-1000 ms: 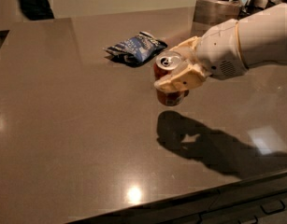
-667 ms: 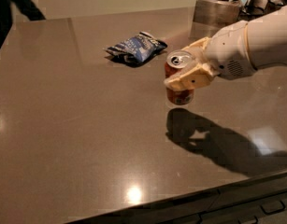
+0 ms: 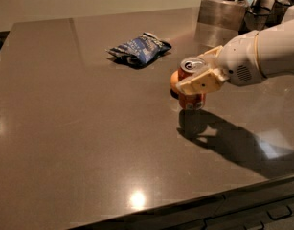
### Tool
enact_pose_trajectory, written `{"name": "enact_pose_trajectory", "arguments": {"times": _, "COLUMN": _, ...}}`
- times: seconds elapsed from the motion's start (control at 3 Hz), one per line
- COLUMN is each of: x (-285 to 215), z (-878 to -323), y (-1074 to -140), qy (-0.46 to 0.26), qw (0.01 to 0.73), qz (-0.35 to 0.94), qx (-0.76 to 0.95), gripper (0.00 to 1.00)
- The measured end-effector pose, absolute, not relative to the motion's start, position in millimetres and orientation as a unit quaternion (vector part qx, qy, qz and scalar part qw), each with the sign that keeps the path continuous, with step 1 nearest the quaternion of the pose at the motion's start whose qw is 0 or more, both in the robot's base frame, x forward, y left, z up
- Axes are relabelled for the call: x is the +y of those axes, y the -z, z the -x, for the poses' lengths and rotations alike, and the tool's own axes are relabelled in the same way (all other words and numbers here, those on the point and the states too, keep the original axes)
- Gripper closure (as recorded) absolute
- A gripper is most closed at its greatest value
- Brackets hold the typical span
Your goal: Move coke can near orange
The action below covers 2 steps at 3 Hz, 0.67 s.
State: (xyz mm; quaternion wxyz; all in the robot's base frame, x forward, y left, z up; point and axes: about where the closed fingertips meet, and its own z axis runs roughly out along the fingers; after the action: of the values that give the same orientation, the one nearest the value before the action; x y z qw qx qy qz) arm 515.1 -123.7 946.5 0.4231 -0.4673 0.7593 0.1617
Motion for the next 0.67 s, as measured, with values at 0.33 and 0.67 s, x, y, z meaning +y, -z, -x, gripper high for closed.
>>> {"name": "enact_pose_trajectory", "arguments": {"times": 0.33, "x": -129.7, "z": -522.0, "y": -939.0, "qy": -0.167, "qw": 0.428, "qz": 0.449, "qx": 0.766, "gripper": 0.88}}
{"name": "enact_pose_trajectory", "arguments": {"times": 0.67, "x": -135.3, "z": -527.9, "y": -933.6, "qy": -0.171, "qw": 0.436, "qz": 0.438, "qx": 0.768, "gripper": 0.64}}
